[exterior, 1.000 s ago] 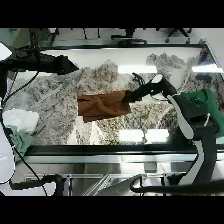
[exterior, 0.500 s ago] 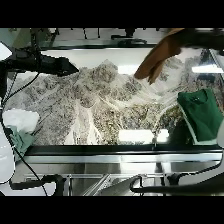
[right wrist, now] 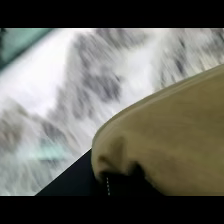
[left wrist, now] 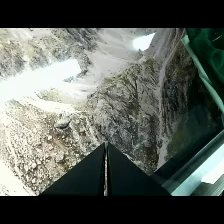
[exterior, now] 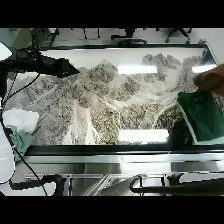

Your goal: Fold the shirts.

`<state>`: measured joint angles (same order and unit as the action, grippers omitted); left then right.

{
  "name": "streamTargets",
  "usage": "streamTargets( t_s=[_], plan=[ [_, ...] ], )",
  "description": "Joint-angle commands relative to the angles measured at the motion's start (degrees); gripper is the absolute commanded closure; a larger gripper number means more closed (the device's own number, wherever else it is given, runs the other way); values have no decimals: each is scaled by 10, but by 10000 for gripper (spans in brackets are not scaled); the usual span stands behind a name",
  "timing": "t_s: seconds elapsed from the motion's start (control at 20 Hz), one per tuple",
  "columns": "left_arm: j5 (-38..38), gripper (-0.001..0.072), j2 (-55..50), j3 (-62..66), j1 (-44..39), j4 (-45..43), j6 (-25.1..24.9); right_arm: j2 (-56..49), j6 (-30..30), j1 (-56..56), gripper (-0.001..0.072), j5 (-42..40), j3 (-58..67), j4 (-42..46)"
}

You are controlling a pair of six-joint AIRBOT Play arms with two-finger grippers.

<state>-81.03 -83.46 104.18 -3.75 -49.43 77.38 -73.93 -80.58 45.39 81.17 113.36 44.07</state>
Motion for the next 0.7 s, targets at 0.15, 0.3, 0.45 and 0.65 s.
streamTargets(
  t_s=[0.15,0.3,0.45,0.65],
  plan=[
    [0,692,0,0,0,0,0,35,-39,20,693,120,-42,146],
    [-1,692,0,0,0,0,0,42,-35,20,693,30,-42,67],
    [-1,692,0,0,0,0,0,25,0,12,693,-101,-42,-41],
    [0,692,0,0,0,-1,-5,-26,110,1,693,-245,-25,-242]
  ],
)
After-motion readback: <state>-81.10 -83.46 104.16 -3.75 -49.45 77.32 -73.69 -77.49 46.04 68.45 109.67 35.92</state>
